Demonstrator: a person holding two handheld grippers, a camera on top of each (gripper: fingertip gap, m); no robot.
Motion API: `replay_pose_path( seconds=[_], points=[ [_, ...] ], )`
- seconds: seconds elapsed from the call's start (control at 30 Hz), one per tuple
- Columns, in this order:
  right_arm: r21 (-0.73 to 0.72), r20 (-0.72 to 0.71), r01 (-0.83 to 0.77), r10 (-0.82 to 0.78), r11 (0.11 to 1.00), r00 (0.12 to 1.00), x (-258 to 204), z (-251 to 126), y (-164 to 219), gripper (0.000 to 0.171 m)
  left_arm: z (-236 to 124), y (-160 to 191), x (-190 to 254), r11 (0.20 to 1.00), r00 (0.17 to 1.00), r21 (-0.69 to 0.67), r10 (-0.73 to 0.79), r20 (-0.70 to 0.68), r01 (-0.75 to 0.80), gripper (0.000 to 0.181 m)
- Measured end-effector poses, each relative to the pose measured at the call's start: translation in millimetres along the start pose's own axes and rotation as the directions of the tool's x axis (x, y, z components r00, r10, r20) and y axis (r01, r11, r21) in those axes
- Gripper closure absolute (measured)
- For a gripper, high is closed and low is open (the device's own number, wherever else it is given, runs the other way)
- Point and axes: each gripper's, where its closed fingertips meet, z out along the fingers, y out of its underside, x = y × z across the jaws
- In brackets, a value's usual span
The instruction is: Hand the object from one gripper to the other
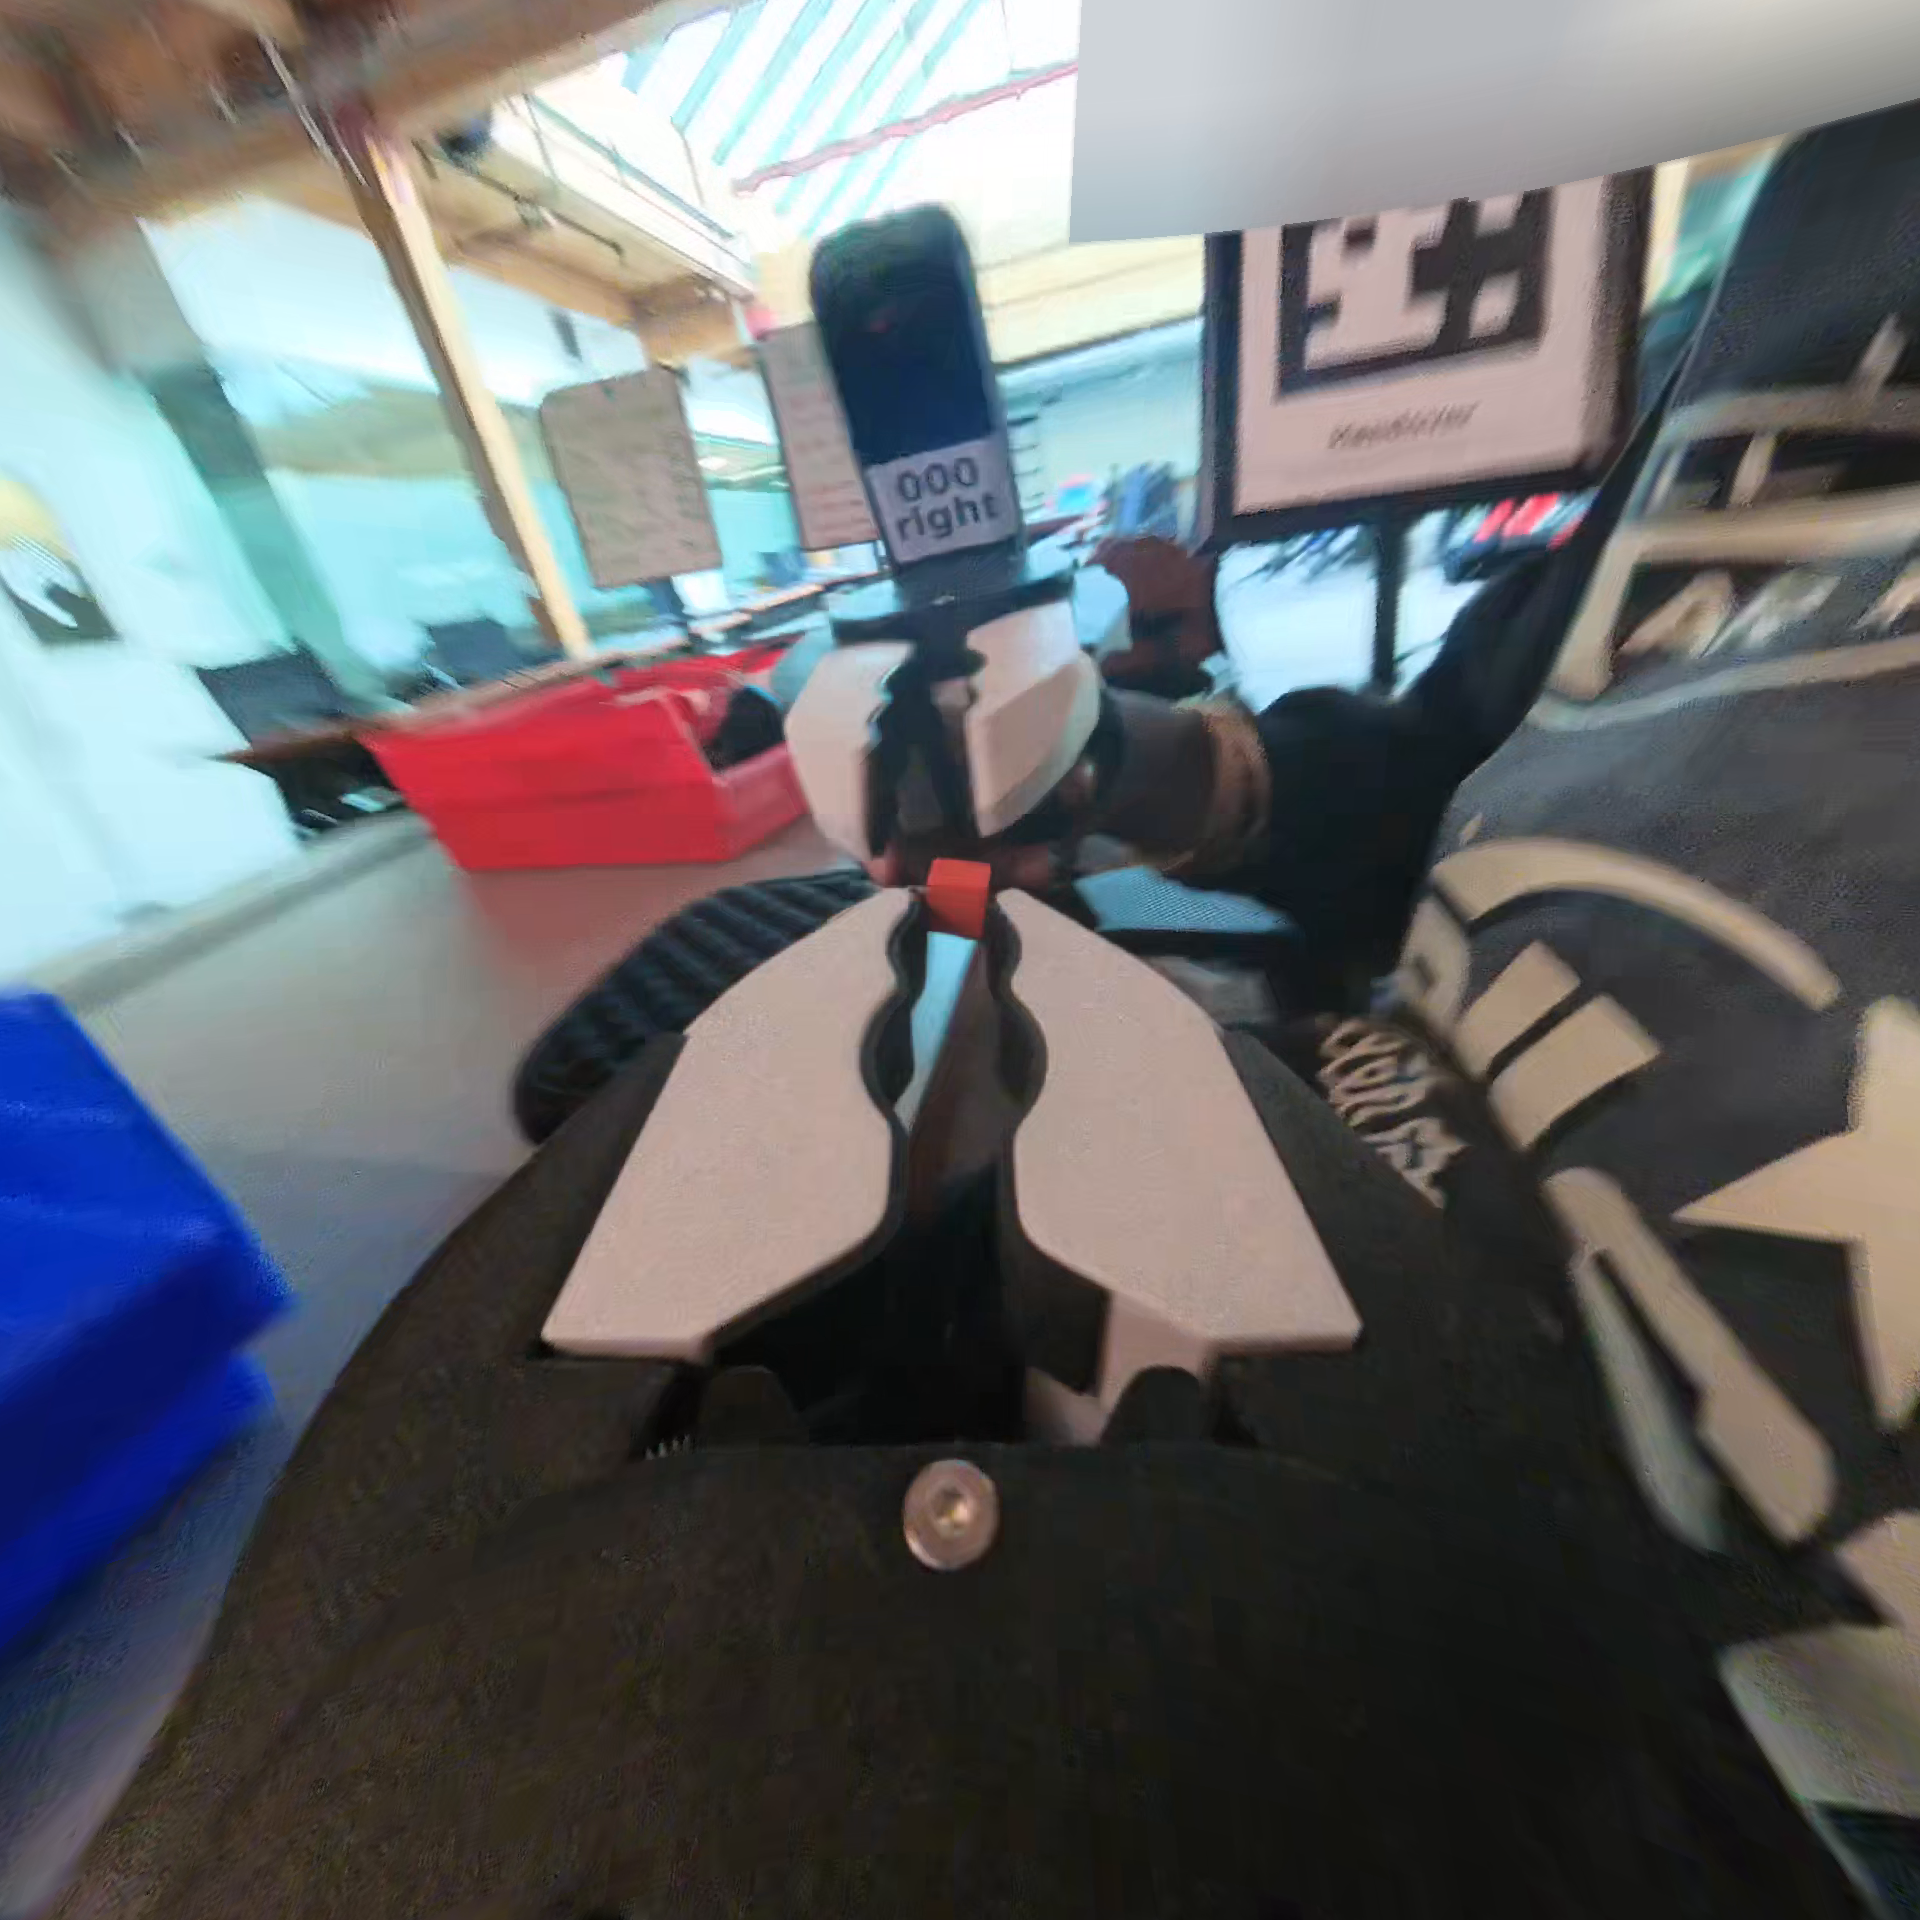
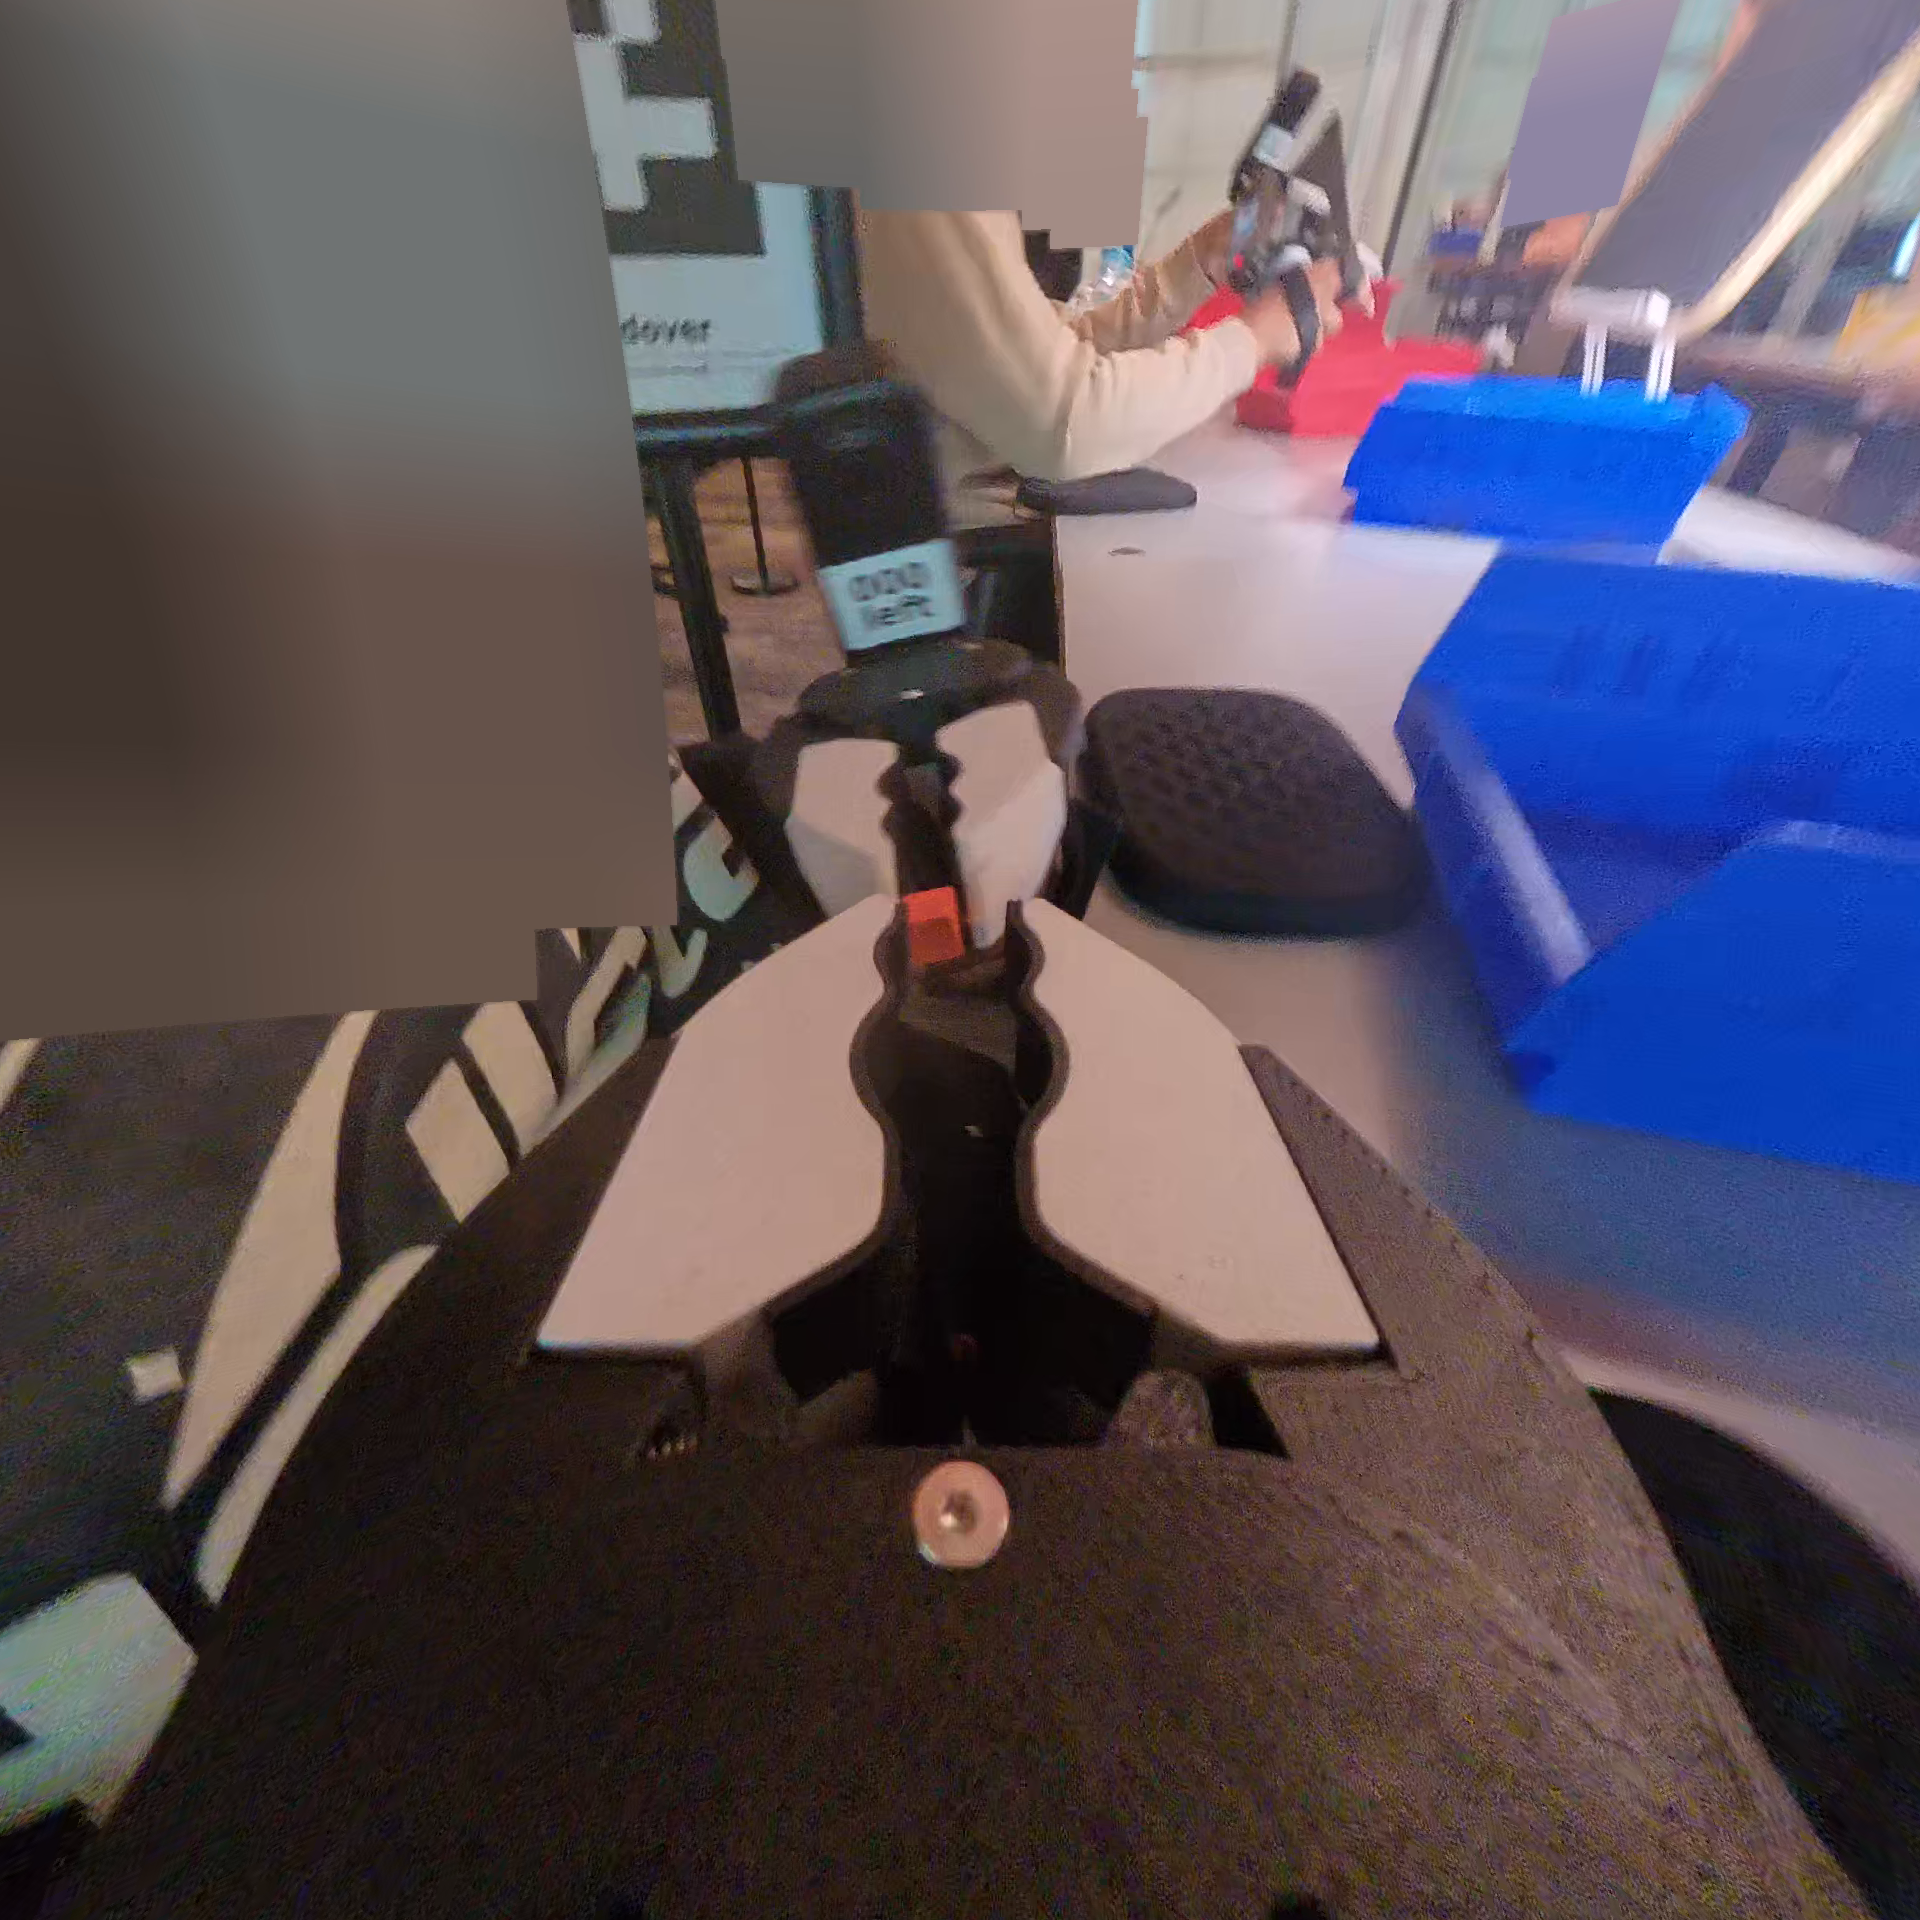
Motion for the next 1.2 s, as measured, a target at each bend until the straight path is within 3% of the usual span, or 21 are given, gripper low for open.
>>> replay_pose_path(
  seconds=[0.1,0.23,0.4,0.5,0.63,0.73,0.8,0.87,0.93,1.0,1.2],
  points=[
    [0.001,-0.055,0.319,-0.318,0.948,0.946,-8.8,-3.4,-6.0,0.153,-2.9,-2.5,3.9,0.949,0.941,0.018,-0.31,-0.137,0.315,0.171],
    [-0.073,-0.135,0.652,-0.655,0.755,0.744,-16.8,-2.7,-5.7,0.152,-4.1,-3.1,7.2,0.842,0.815,-0.001,-0.524,-0.247,0.54,0.171],
    [-0.227,-0.138,0.768,-0.8,0.599,0.583,-11.3,6.5,7.4,0.148,-3.9,-6.1,13.0,0.821,0.785,-0.008,-0.548,-0.291,0.57,0.171],
    [-0.226,-0.138,0.778,-0.81,0.586,0.57,-12.8,9.8,8.3,0.159,-3.1,-4.5,15.1,0.818,0.778,-0.022,-0.554,-0.297,0.574,0.172],
    [-0.235,-0.13,0.757,-0.792,0.609,0.597,-11.2,9.8,9.3,0.16,-2.6,-4.5,14.3,0.82,0.782,-0.019,-0.552,-0.291,0.572,0.172],
    [-0.202,-0.157,0.606,-0.636,0.77,0.756,-3.3,8.2,5.9,0.16,-3.4,-7.8,4.3,0.897,0.886,0.065,-0.419,-0.199,0.438,0.165],
    [-0.157,-0.14,0.369,-0.391,0.916,0.91,2.4,5.9,5.7,0.161,-5.6,-7.2,-3.3,0.977,0.98,0.091,-0.189,-0.069,0.195,0.159],
    [-0.119,-0.09,0.052,-0.063,0.992,0.994,5.3,4.3,8.6,0.16,-7.2,-7.0,-7.0,0.996,0.997,0.059,0.067,0.04,-0.069,0.158],
    [-0.108,0.027,-0.253,0.257,0.961,0.966,-0.3,3.4,12.8,0.16,-6.9,-8.2,-6.0,0.962,0.957,0.024,0.27,0.103,-0.274,0.158],
    [-0.111,0.134,-0.442,0.454,0.89,0.881,-6.7,3.0,14.1,0.161,-5.3,-7.5,-4.7,0.908,0.898,-0.012,0.416,0.144,-0.419,0.157],
    [-0.131,0.198,-0.589,0.603,0.797,0.772,-7.0,3.7,19.7,0.161,0.9,1.3,4.4,0.776,0.765,-0.091,0.63,0.133,-0.624,0.163]
  ],
)
